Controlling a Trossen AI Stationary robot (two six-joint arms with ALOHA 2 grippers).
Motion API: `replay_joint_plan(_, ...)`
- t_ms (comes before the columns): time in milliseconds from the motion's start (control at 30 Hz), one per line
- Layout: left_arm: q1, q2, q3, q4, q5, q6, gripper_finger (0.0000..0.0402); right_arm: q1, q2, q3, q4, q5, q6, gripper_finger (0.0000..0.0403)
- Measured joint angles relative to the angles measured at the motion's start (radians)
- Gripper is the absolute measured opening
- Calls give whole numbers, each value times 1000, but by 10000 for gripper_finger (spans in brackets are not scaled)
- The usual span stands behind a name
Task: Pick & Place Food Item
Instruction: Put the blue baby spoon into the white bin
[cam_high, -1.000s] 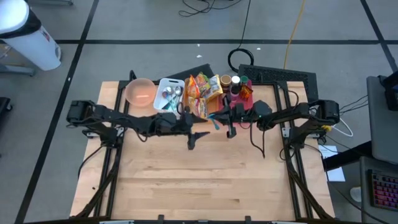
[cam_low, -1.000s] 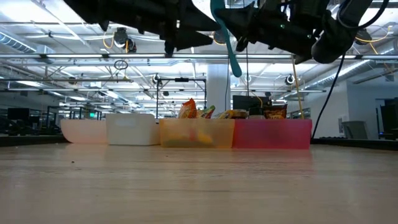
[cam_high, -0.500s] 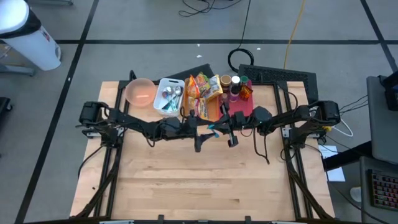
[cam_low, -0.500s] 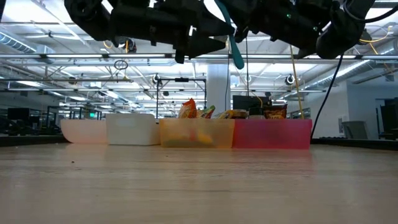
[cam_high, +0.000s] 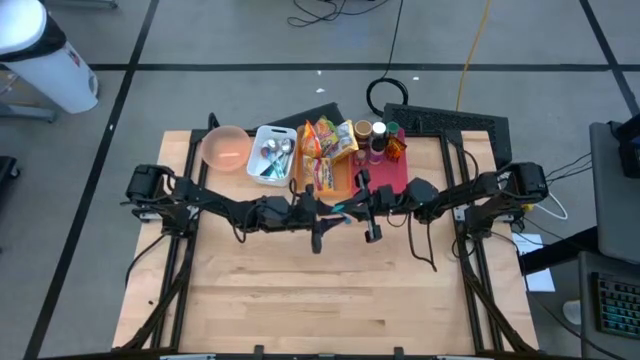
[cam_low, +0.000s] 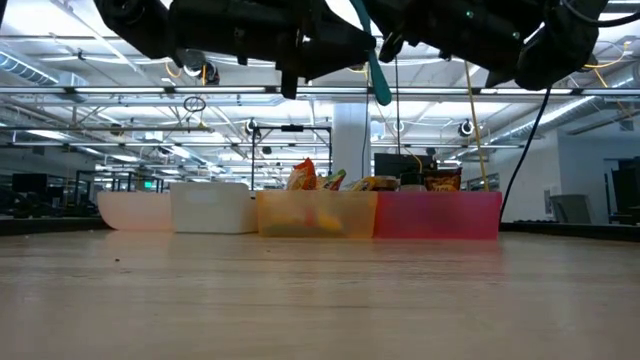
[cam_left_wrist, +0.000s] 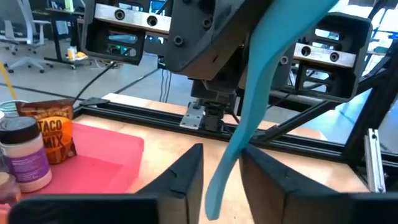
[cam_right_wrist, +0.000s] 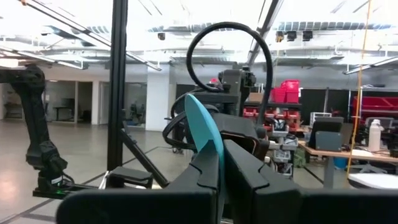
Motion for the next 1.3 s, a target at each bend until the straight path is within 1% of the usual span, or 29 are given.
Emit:
replay_joint_plan(300, -4, 1, 26, -17, 34, -11, 71, 22, -1, 0, 7, 5, 4, 0)
replay_joint_plan(567, -26, 1, 49, -72, 7, 84, 12, 23, -1, -1, -14, 22, 14, 0)
replay_joint_plan(667, -31, 1, 51, -77, -28, 96, 13, 22, -1, -1, -19, 24, 3, 0)
replay_joint_plan(767, -32, 1, 51, -78, -33, 112, 23, 22, -1, -1, -20, 22, -4, 0)
replay_joint_plan(867, -32, -3, 52, -90, -34, 114, 18, 22, -1, -1, -28, 22, -5, 0)
replay_joint_plan(1000, -39, -38, 52, -166, -48, 116, 7, 22, 0, -1, -43, 30, -9, 0)
replay_joint_plan(1167, -65, -104, 52, -268, -112, 133, 23, 22, -1, 1, -43, 48, -15, 0)
replay_joint_plan(1300, -95, -163, 52, -339, -174, 158, 13, 22, -3, 2, -41, 50, -16, 0)
